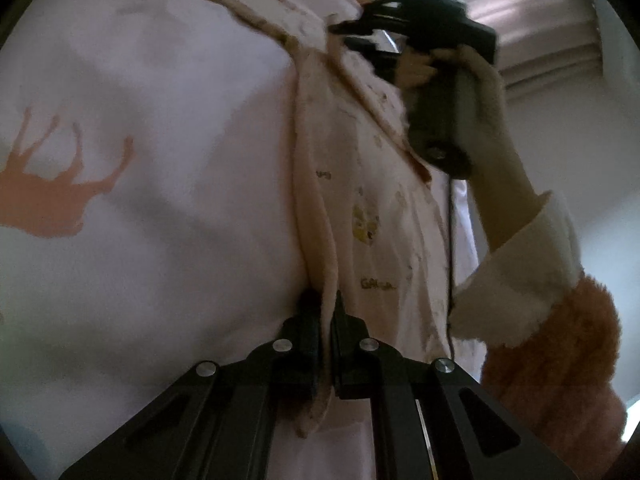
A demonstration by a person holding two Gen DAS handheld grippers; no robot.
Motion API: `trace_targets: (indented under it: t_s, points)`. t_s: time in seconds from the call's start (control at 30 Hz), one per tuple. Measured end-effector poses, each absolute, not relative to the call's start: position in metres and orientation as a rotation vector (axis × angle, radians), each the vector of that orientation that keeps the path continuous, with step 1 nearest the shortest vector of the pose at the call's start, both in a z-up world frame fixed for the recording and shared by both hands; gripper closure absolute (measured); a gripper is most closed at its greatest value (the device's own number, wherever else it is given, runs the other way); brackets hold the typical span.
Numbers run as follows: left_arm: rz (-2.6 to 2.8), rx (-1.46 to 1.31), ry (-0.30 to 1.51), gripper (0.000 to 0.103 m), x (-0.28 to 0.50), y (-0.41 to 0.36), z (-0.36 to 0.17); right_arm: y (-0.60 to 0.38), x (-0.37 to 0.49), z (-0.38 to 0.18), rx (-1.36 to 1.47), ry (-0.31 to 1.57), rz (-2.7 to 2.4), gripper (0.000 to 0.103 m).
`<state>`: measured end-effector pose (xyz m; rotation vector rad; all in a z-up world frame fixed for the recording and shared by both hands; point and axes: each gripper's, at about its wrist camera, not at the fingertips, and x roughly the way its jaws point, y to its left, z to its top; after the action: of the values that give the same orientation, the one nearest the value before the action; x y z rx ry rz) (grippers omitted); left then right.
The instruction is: Fold small clothes
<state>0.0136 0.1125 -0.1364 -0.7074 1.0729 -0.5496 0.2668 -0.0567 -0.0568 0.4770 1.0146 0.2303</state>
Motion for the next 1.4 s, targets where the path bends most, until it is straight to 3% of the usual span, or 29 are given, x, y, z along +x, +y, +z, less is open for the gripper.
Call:
trace_targets:
  t_s: [0.27, 0.33, 0.43, 0.6, 0.7, 0.8, 0.93, 1.07, 1.27, 1.4]
  points:
    - [-0.553, -0.702, 1.069, 0.095, 0.014, 0.102, -0.128, -0.033, 0.269, -0.076, 0.457, 1.074, 0.291, 0.087]
    - [-0.555, -0.719, 1.07, 0.095, 0.015, 0.107, -0.128, -0.028, 0.269, -0.081, 0.513, 1.119, 0.354, 0.06]
    - [-0.577, -0.739, 1.069, 0.095, 0.014, 0.111, -0.126, -0.023, 0.264, -0.072, 0.549, 1.12, 0.448, 0.043]
    - [-0.533, -0.6, 1.058, 0.094, 0.002, 0.099, -0.112, -0.05, 0.25, -0.038, 0.489, 1.042, 0.41, 0.042]
    - [-0.522, -0.675, 1.11, 0.096, 0.003, 0.107, -0.121, -0.083, 0.242, -0.028, 0.364, 0.998, 0.258, 0.041]
    - [-0.507, -0.712, 1.133, 0.096, 0.001, 0.118, -0.122, -0.117, 0.233, -0.036, 0.271, 1.017, 0.122, 0.041]
    - [-0.423, -0.553, 1.101, 0.096, -0.01, 0.109, -0.105, -0.168, 0.215, -0.048, 0.334, 1.014, 0.031, 0.041]
    - [-0.351, -0.57, 1.116, 0.096, -0.013, 0.117, -0.098, -0.221, 0.196, -0.056, 0.359, 1.027, -0.049, 0.042]
    - [-0.048, -0.498, 1.006, 0.096, -0.019, 0.161, -0.093, -0.282, 0.171, -0.08, 0.204, 1.062, -0.23, 0.044]
    - [0.065, -0.518, 0.927, 0.096, -0.007, 0.188, -0.074, -0.318, 0.154, -0.08, 0.248, 1.013, -0.193, 0.043]
